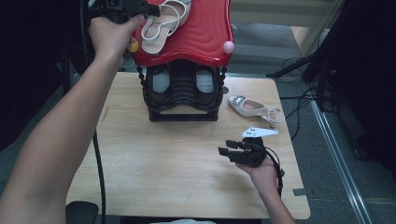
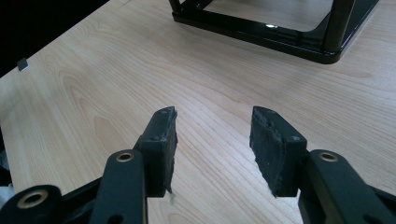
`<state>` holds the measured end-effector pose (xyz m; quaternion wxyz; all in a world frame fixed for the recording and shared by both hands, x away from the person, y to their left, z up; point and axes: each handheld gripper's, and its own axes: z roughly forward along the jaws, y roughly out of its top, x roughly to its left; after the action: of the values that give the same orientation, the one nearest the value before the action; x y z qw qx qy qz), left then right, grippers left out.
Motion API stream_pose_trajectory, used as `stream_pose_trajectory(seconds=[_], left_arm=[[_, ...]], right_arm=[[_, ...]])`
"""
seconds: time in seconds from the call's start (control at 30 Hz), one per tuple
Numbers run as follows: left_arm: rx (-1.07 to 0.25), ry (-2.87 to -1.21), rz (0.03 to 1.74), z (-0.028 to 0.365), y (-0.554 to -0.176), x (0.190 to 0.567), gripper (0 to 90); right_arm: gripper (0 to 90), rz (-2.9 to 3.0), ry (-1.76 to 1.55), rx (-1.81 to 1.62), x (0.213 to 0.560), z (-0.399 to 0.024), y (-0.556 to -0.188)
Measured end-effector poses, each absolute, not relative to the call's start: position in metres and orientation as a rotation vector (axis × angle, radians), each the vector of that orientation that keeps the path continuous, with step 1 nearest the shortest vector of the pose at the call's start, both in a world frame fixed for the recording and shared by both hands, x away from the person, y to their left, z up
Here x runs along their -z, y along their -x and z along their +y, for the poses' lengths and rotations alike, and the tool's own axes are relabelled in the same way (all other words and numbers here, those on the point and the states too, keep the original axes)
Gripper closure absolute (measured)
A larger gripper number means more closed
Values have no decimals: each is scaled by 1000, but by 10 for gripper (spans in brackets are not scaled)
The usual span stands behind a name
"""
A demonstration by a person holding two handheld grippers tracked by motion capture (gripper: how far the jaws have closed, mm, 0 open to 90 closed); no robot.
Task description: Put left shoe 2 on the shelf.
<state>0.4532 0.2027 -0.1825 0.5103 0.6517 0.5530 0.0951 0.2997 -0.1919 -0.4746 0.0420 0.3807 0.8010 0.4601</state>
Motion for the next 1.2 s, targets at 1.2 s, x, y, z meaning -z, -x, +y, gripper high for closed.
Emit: stream_pose_trajectory(seconds=[1.2], left_arm=[[-268,-1530,1405,296,-428,249,524]], right_arm=[[528,2451,-1171,-1406,476,-193,-301]])
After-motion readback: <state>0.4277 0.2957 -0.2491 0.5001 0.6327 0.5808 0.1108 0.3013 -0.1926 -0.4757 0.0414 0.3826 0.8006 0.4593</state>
